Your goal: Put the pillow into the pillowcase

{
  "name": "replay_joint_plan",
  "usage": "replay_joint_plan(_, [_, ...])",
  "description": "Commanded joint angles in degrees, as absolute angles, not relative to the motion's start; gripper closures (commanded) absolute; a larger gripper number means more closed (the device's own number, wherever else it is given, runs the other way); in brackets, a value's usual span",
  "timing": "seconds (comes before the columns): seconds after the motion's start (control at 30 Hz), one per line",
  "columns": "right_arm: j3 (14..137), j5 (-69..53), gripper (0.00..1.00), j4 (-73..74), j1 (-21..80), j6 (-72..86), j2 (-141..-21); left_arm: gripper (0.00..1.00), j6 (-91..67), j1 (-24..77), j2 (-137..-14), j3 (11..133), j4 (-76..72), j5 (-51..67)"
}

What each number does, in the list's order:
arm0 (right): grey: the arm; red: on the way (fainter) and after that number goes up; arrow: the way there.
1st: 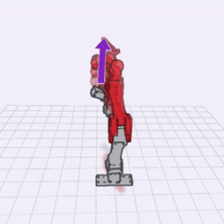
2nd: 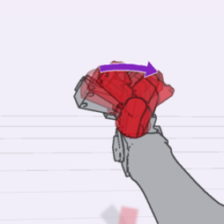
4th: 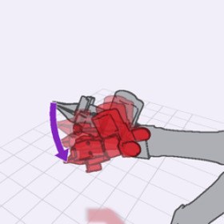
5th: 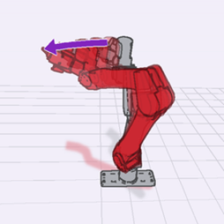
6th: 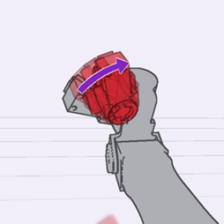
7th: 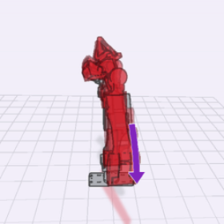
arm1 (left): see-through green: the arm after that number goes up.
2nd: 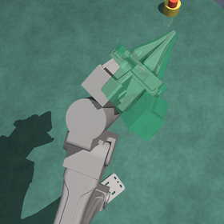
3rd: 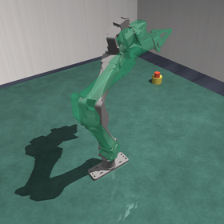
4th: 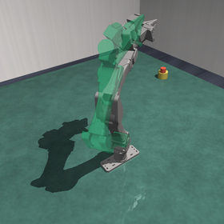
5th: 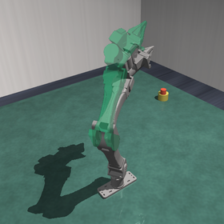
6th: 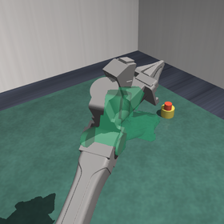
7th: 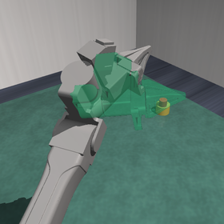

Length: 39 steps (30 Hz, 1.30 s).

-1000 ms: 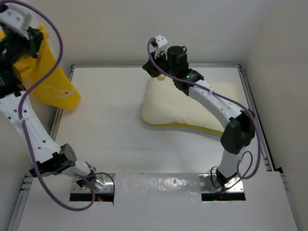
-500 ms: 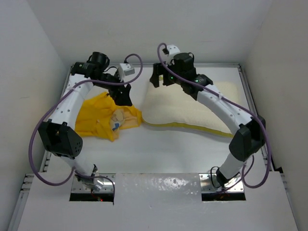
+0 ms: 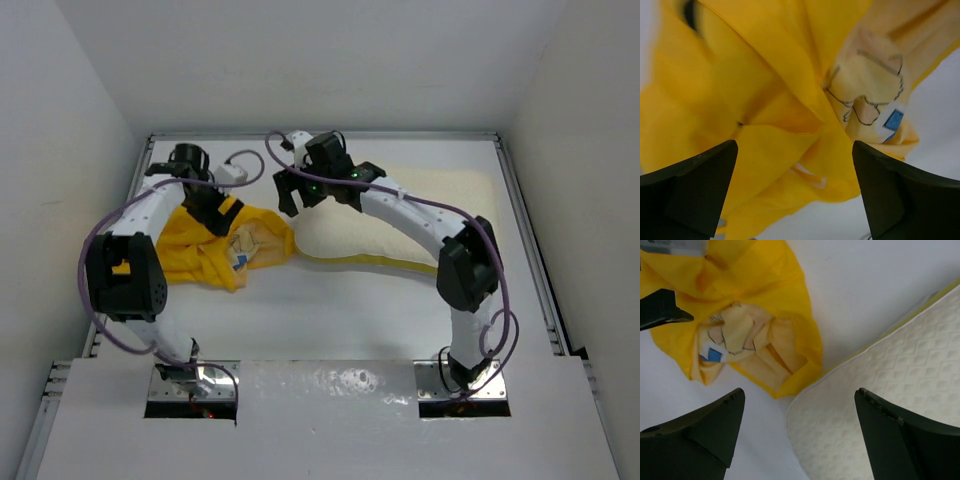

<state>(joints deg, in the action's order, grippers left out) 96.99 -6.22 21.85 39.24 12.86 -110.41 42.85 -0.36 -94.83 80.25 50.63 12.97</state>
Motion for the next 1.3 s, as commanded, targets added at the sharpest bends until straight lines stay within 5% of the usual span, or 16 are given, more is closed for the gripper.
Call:
replay_joint_plan(0.0, [100.4,-6.5,0.08,23.6,38.2,10.9,-113.5,0.01,44.7,0.0,-94.3,73.3,40.2,7.3])
replay_joint_plan(0.13, [101.2,-1.4,0.05,28.5,38.4,2.7,-115.4,0.09,42.5,-1.5,-96.4,71.4,33.2,5.0])
replay_joint_plan(0.33, [84.4,-2.4,0.01,30.8,38.5,-12.8,-107.8,0.57,39.7,-2.0,-99.0,70.1,28.7,8.4])
replay_joint_plan(0.37, [80.5,-3.7,0.01,30.0,38.5,-13.7,-107.0,0.77,38.7,-2.2,-98.9,70.4,28.6,10.8])
replay_joint_plan(0.47, [77.1,-3.9,0.01,29.6,38.6,-15.3,-106.8,1.00,38.1,-2.7,-98.7,71.9,29.3,13.8])
replay_joint_plan(0.6, [74.1,-4.0,0.10,26.7,38.6,-12.6,-109.3,1.00,38.1,-2.8,-98.9,76.1,33.3,14.8])
replay_joint_plan(0.73, [73.1,1.0,1.00,21.9,38.1,-7.1,-110.5,1.00,37.4,-2.8,-95.5,82.3,37.3,16.6])
replay_joint_plan(0.87, [70.5,0.9,1.00,20.0,37.1,-7.0,-103.1,1.00,37.5,-2.8,-92.4,88.2,38.2,19.4])
replay_joint_plan(1.03, [62.6,-13.4,1.00,33.2,42.6,-21.0,-88.3,1.00,35.3,-2.5,-96.4,95.6,41.5,24.2])
replay_joint_plan(1.07, [62.0,-16.1,0.71,35.8,43.1,-20.7,-85.7,1.00,35.1,-2.1,-96.7,95.3,40.8,24.6])
replay_joint_plan(1.1, [62.0,-19.2,0.28,39.8,43.2,-18.0,-84.7,1.00,34.5,-1.9,-96.9,95.1,40.5,24.9])
replay_joint_plan(1.13, [62.8,-19.2,0.05,40.9,43.1,-16.3,-83.9,1.00,34.1,-1.8,-96.9,94.6,40.3,25.0])
replay_joint_plan(1.27, [71.9,-15.8,0.01,30.9,40.4,-12.2,-81.4,1.00,34.4,-0.6,-97.1,93.4,40.9,25.6])
